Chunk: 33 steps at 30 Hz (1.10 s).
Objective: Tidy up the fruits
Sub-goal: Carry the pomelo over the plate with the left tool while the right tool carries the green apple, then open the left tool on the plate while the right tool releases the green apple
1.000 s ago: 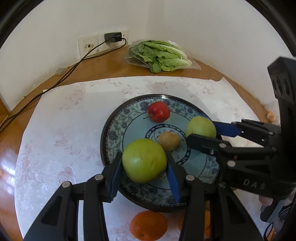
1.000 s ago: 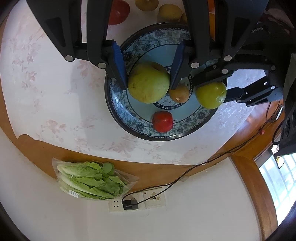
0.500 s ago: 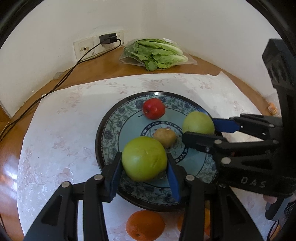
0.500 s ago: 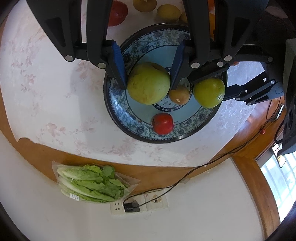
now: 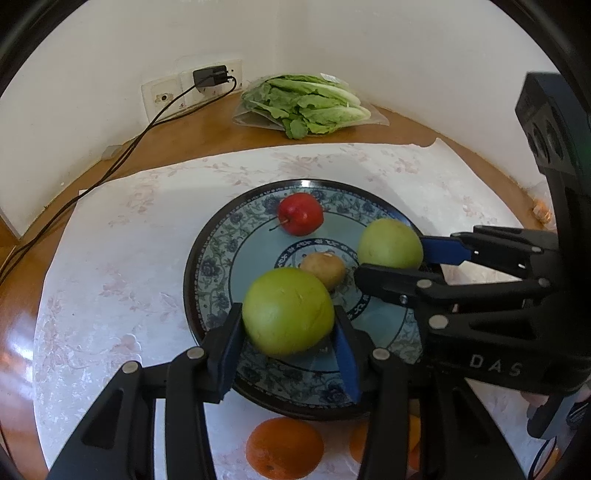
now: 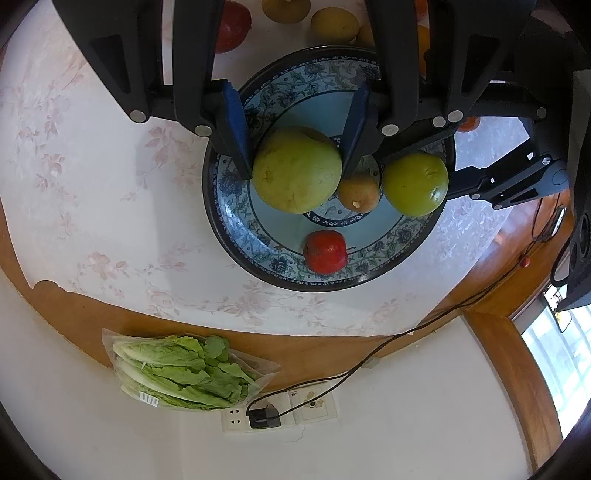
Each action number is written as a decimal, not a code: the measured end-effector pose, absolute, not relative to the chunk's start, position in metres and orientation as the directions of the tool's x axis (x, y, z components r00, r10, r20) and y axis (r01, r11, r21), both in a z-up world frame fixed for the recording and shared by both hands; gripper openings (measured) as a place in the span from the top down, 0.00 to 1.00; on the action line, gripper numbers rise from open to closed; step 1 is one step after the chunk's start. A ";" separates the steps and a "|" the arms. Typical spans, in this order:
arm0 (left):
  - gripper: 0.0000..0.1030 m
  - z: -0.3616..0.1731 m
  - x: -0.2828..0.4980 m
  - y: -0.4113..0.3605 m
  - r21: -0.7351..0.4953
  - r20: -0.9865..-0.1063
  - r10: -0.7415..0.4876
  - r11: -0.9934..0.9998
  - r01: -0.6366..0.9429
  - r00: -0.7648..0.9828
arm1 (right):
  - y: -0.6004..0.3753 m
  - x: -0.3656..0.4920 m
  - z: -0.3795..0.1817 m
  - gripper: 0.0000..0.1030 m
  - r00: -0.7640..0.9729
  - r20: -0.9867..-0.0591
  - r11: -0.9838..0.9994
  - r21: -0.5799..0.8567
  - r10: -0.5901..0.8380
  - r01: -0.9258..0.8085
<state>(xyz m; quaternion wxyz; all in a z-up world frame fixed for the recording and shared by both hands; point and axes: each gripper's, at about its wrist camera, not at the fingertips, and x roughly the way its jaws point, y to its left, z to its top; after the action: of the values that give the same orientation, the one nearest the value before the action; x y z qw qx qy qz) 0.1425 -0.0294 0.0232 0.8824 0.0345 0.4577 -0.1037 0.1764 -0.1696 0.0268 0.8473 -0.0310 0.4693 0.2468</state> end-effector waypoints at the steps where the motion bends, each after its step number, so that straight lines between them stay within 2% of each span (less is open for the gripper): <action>1: 0.50 0.023 0.142 -0.030 -0.034 -0.815 -0.153 0.976 0.217 0.559 | -0.169 0.176 0.027 0.55 0.438 -0.811 0.877 0.178 0.388 -0.447; 8: 0.41 0.023 0.139 -0.034 -0.024 -0.822 -0.154 0.971 0.237 0.549 | -0.171 0.175 0.028 0.54 0.428 -0.811 0.878 0.201 0.398 -0.435; 12: 0.41 0.027 0.134 -0.035 -0.033 -0.822 -0.164 0.970 0.242 0.545 | -0.174 0.172 0.034 0.53 0.427 -0.802 0.873 0.227 0.419 -0.432; 16: 0.38 0.037 0.125 -0.035 -0.046 -0.814 -0.184 0.966 0.255 0.550 | -0.175 0.162 0.046 0.45 0.452 -0.787 0.871 0.209 0.420 -0.445; 27: 0.38 0.062 0.092 -0.039 -0.018 -0.792 -0.184 0.960 0.279 0.583 | -0.178 0.131 0.074 0.45 0.486 -0.747 0.855 0.212 0.454 -0.474; 33: 0.38 0.067 0.081 -0.030 -0.080 -0.799 -0.211 0.965 0.249 0.562 | -0.181 0.111 0.081 0.45 0.488 -0.740 0.847 0.205 0.462 -0.491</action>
<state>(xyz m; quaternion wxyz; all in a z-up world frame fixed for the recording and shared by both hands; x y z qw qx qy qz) 0.0814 -0.0302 0.0670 0.8836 0.0209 0.4493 -0.1301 0.1108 -0.1809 0.0809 0.8625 -0.0168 0.4237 0.2761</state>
